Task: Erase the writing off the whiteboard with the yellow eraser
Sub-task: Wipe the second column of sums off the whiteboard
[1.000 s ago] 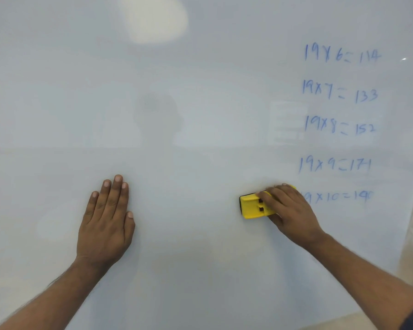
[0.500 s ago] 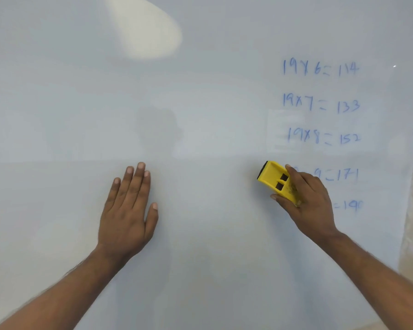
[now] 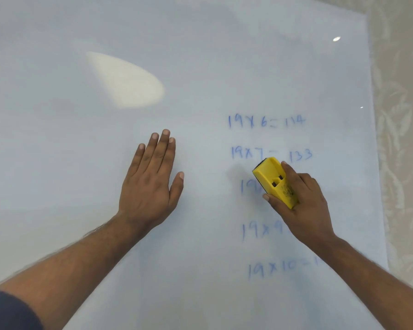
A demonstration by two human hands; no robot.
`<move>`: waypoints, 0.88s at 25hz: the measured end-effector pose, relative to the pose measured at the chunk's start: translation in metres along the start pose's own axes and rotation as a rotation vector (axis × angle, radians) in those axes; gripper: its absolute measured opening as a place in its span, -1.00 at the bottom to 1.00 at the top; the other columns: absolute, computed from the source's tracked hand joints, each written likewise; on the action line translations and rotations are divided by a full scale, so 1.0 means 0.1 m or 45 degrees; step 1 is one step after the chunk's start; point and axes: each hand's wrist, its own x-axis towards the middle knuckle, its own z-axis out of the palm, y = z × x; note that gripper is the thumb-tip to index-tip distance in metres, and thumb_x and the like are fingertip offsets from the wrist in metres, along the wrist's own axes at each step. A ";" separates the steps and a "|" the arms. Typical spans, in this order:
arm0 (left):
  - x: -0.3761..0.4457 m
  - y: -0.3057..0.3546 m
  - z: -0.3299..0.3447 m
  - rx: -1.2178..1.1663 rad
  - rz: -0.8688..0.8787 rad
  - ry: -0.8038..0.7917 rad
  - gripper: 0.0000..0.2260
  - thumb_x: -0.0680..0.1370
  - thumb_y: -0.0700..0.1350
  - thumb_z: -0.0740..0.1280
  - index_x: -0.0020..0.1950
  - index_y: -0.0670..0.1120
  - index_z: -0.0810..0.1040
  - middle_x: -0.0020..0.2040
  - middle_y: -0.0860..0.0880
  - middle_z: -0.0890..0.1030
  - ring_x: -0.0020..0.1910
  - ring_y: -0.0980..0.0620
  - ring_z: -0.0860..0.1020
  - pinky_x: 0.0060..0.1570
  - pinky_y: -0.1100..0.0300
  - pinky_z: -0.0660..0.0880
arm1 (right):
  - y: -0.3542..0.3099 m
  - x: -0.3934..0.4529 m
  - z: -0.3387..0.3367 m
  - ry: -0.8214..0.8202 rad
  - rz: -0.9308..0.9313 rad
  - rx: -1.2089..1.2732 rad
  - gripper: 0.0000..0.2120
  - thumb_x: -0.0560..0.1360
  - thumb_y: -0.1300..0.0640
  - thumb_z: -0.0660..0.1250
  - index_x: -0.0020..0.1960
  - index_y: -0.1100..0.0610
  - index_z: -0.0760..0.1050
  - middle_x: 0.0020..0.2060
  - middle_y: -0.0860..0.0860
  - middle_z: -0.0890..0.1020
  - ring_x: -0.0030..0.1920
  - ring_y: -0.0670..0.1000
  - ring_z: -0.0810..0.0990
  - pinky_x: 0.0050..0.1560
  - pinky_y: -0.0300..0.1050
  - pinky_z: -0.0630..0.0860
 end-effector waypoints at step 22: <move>1.35 0.31 0.62 0.136 -0.010 0.058 -0.43 0.68 0.03 -0.04 0.64 -0.21 0.10 0.66 -0.15 0.09 0.65 -0.11 0.07 0.62 -0.06 0.03 | -0.31 1.48 0.44 0.074 -0.167 -0.090 -0.56 0.58 -0.16 0.19 0.44 -0.20 0.29 -0.06 -0.04 0.29 -0.22 0.02 0.43 -0.28 -0.14 0.41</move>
